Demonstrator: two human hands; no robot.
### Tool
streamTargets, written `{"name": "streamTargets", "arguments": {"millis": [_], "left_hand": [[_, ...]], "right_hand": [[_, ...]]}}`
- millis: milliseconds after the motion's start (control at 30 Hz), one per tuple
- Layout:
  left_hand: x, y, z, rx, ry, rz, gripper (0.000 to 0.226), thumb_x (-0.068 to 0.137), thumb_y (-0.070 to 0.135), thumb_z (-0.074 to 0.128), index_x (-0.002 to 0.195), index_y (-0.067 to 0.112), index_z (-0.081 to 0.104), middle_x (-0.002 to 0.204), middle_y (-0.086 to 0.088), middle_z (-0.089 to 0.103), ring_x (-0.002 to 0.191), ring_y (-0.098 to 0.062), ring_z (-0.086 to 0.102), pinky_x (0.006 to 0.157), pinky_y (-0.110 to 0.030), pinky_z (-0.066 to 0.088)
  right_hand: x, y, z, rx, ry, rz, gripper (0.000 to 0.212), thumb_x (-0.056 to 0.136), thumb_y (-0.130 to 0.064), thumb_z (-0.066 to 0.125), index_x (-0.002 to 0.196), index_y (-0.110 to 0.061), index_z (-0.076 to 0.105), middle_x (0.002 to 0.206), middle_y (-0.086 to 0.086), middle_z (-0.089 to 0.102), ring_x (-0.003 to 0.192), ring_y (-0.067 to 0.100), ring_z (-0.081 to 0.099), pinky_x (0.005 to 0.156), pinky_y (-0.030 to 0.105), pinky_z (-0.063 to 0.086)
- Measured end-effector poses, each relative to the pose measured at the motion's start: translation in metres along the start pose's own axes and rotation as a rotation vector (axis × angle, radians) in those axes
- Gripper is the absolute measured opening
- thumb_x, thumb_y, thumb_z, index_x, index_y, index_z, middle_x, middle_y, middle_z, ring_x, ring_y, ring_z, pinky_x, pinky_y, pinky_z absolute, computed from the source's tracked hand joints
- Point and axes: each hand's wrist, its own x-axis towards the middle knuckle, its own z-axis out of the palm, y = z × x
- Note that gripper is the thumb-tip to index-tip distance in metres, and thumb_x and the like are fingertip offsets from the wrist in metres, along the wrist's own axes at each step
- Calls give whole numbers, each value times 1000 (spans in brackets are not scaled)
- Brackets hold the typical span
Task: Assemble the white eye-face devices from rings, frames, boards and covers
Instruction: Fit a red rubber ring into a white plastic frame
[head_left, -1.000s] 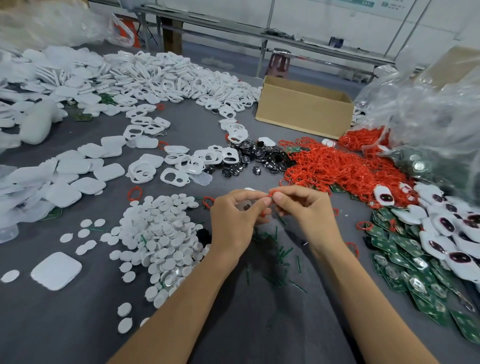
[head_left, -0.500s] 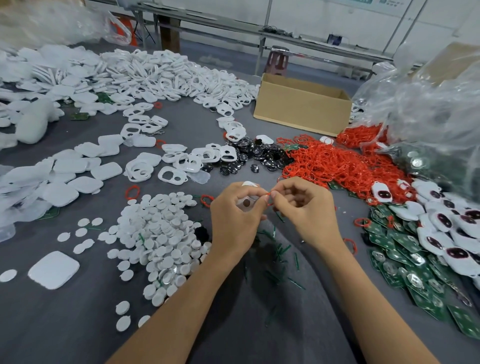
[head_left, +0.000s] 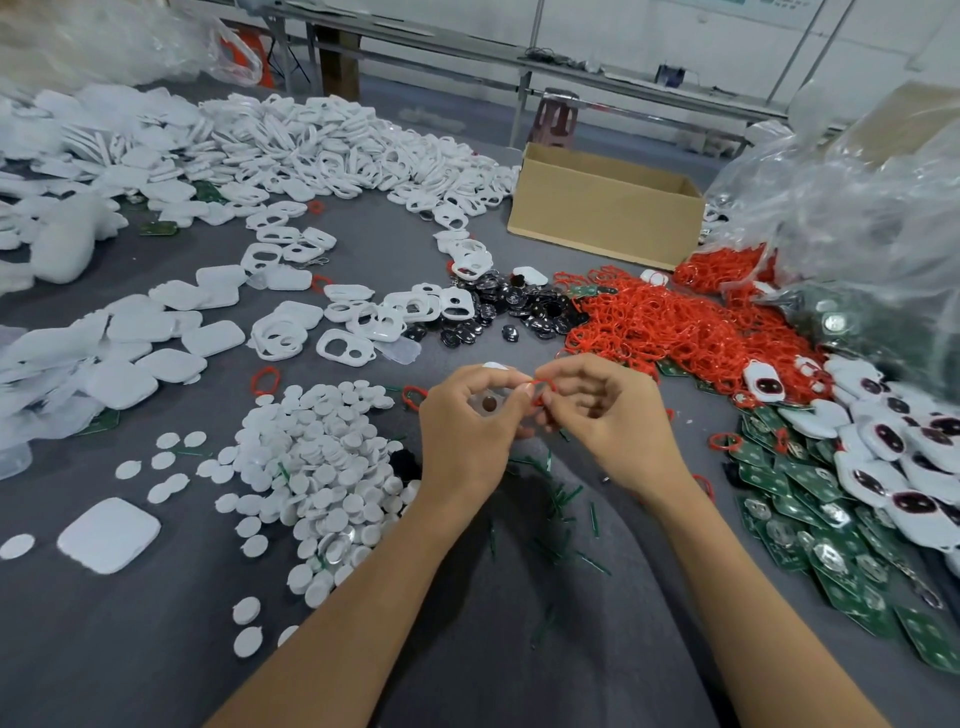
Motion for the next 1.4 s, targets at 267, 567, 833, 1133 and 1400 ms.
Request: {"name": "streamTargets", "arguments": {"millis": [267, 567, 833, 1133, 1400], "left_hand": [[2, -1, -2, 12, -30, 11, 13, 84, 4, 73, 82, 16, 76, 95, 10, 67, 74, -15, 69, 61, -26, 58], [2, -3, -1, -159, -17, -172, 37, 95, 0, 53, 111, 33, 56, 111, -9, 63, 88, -14, 69, 72, -27, 59], [1, 2, -4, -47, -140, -96, 23, 98, 14, 52, 102, 27, 72, 93, 9, 74, 80, 2, 59, 72, -12, 45], [1, 3, 3, -441, -198, -267, 23, 99, 5, 47, 101, 10, 69, 94, -3, 75, 86, -10, 70, 67, -19, 55], [2, 0, 2, -461, -140, -284, 24, 101, 11, 46, 100, 9, 71, 93, -7, 75, 86, -12, 71, 68, -20, 56]], "right_hand": [[2, -1, -1, 84, 45, 76, 7, 84, -4, 69, 90, -3, 73, 77, 6, 73, 72, 19, 69, 76, 35, 56], [5, 1, -4, 77, 235, 45, 14, 78, 4, 73, 80, -10, 73, 87, 5, 74, 70, 3, 66, 69, 15, 50], [-3, -6, 16, -82, 281, -153, 23, 77, -6, 77, 94, -21, 74, 90, -11, 71, 85, 5, 60, 75, 26, 46], [-4, -2, 22, -181, 352, -142, 29, 78, -7, 76, 101, -25, 74, 96, -12, 72, 89, 4, 64, 82, 28, 51], [-5, 1, 21, -154, 352, -195, 27, 77, -9, 78, 103, -14, 74, 96, -11, 72, 93, -4, 66, 85, 21, 52]]}}
